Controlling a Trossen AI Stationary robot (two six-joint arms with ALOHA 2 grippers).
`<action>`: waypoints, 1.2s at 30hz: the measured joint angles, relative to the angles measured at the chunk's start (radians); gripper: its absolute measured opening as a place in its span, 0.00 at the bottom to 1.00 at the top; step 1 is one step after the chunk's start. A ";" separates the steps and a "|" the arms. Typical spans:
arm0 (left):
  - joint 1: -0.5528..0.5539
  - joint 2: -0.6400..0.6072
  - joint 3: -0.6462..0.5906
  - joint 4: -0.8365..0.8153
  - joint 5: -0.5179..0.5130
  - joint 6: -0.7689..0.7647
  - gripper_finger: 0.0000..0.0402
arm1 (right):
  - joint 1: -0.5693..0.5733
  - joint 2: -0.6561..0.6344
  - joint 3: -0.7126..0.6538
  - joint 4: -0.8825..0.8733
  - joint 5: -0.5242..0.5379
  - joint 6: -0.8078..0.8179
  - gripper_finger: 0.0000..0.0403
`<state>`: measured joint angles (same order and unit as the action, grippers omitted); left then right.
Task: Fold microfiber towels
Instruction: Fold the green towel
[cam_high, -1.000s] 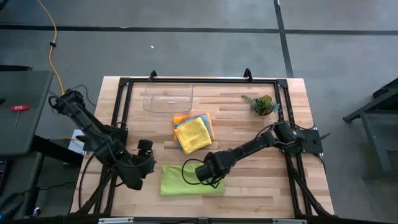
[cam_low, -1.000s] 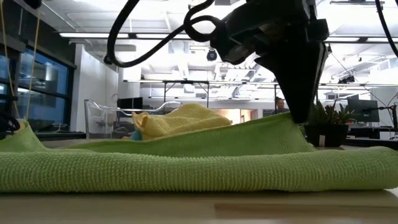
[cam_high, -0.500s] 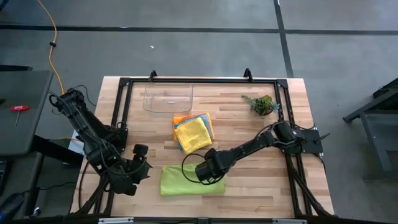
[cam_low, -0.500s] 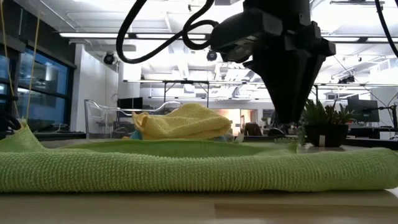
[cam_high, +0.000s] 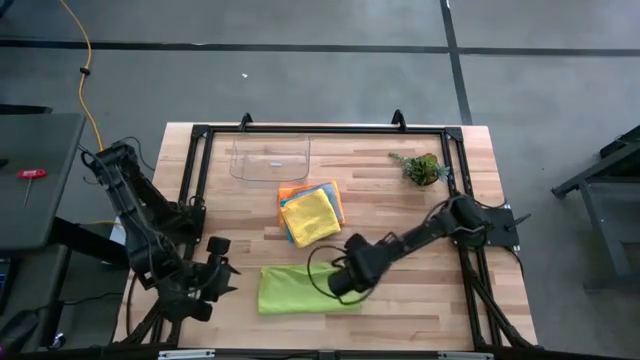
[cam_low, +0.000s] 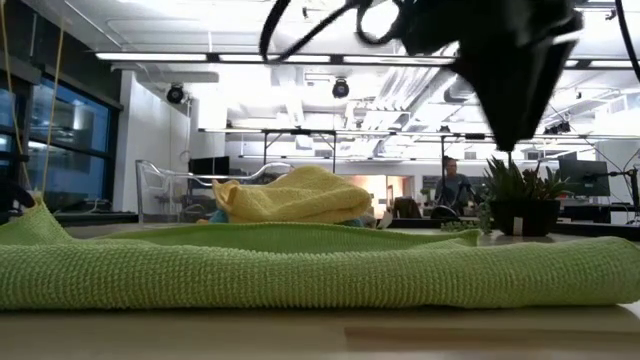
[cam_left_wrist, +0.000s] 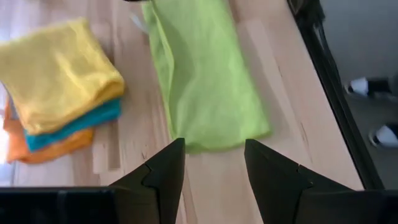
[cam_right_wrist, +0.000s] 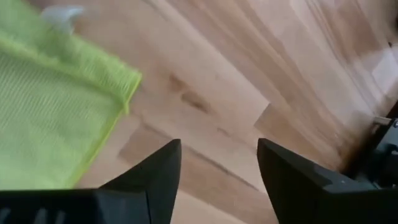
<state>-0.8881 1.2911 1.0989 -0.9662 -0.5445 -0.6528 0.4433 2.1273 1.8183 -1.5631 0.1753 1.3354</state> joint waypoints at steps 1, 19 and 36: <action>-0.016 0.000 -0.014 0.025 -0.035 -0.010 0.38 | 0.012 -0.006 0.000 -0.001 0.001 0.000 0.50; 0.234 0.023 -0.371 0.950 0.189 0.019 0.00 | 0.146 -0.133 -0.271 0.336 -0.137 -0.020 0.01; 0.469 0.160 -0.370 1.305 0.264 0.152 0.00 | 0.094 -0.652 -1.088 1.610 0.040 -0.262 0.00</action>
<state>-0.4188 1.4507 0.7284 0.3391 -0.2802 -0.5003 0.5369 1.4758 0.7300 0.0468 0.2150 1.0731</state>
